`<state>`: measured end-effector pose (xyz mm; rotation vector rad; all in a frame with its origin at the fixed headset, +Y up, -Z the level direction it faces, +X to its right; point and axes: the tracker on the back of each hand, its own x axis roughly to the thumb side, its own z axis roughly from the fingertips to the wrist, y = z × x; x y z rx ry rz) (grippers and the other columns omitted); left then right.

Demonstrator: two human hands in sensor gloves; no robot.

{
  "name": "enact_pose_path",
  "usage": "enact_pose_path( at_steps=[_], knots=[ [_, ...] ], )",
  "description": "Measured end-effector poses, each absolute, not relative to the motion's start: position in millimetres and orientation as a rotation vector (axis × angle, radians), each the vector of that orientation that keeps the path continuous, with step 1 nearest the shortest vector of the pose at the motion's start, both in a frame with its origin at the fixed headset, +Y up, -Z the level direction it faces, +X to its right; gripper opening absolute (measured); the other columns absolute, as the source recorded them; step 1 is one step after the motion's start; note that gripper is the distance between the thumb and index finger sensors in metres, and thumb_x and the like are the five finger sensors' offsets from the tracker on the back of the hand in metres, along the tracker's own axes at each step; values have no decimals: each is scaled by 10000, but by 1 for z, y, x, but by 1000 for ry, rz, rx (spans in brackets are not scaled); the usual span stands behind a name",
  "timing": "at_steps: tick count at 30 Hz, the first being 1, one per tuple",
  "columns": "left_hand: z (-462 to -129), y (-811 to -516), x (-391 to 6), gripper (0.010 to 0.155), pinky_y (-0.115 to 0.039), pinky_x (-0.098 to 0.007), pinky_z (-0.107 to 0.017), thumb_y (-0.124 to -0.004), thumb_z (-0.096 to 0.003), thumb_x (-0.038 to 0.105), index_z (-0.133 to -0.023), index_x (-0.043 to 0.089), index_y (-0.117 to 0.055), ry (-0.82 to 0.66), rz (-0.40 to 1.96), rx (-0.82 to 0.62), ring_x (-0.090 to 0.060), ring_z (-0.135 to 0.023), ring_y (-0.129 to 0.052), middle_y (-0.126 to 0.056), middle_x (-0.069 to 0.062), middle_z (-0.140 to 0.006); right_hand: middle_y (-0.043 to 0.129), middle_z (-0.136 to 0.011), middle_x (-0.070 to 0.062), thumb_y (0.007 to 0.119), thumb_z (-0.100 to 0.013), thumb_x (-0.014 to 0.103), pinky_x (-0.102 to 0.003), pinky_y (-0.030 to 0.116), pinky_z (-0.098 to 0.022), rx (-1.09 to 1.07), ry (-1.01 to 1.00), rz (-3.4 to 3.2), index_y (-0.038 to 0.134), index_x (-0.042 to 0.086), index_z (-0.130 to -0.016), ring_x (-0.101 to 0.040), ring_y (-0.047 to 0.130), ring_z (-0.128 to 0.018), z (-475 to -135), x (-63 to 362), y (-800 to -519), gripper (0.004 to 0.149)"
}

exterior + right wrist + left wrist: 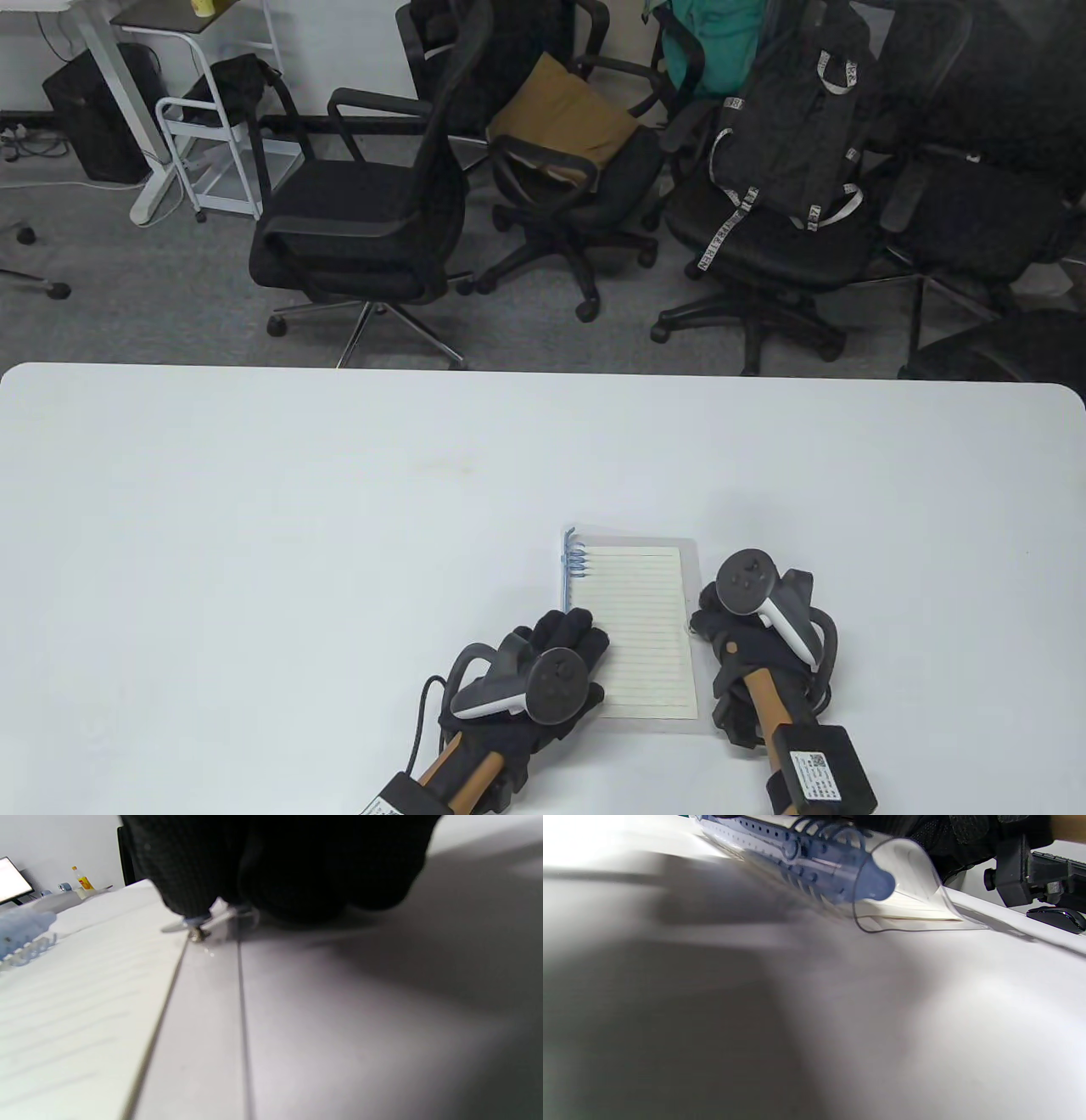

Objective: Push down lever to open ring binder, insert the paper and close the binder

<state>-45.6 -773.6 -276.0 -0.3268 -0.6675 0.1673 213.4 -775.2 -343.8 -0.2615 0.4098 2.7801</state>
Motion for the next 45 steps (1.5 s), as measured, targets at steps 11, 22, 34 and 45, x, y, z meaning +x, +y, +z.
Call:
enact_pose_path(
  at_steps=[11,22,34,45],
  knots=[
    [-276,-774,-45,661,-423,-652,-790,-580,-693,463,-1267,175,-423,-669,164,-326,-476,-1151,-402,-299,-161,-1296,803,-809,-210,798,-573,287,-432,794,-508,-295,573,2810,736,151,-960,-277,870,-625,-353,204,-772,415],
    [-275,-774,-46,659,-425,-653,-789,-576,-692,463,-1266,179,-420,-663,168,-325,-475,-1151,-400,-295,-160,-1296,748,-834,-211,780,-586,278,-462,780,-518,-388,725,2774,678,156,-976,-284,843,-647,-360,200,-772,421],
    [-275,-774,-46,662,-428,-658,-788,-568,-692,465,-1268,179,-411,-665,171,-324,-473,-1153,-396,-287,-160,-1296,734,-846,-213,760,-599,285,-461,779,-518,-371,741,2802,655,148,-987,-289,840,-648,-359,198,-772,425],
    [-278,-741,-71,669,-481,-688,-776,-598,-687,471,-1260,154,-465,-644,287,-295,-472,-1149,-501,-403,-193,-1291,687,-969,-302,722,-612,327,-502,760,-560,-154,469,2707,551,113,-1101,-388,832,-750,-327,219,-749,561]
  ],
)
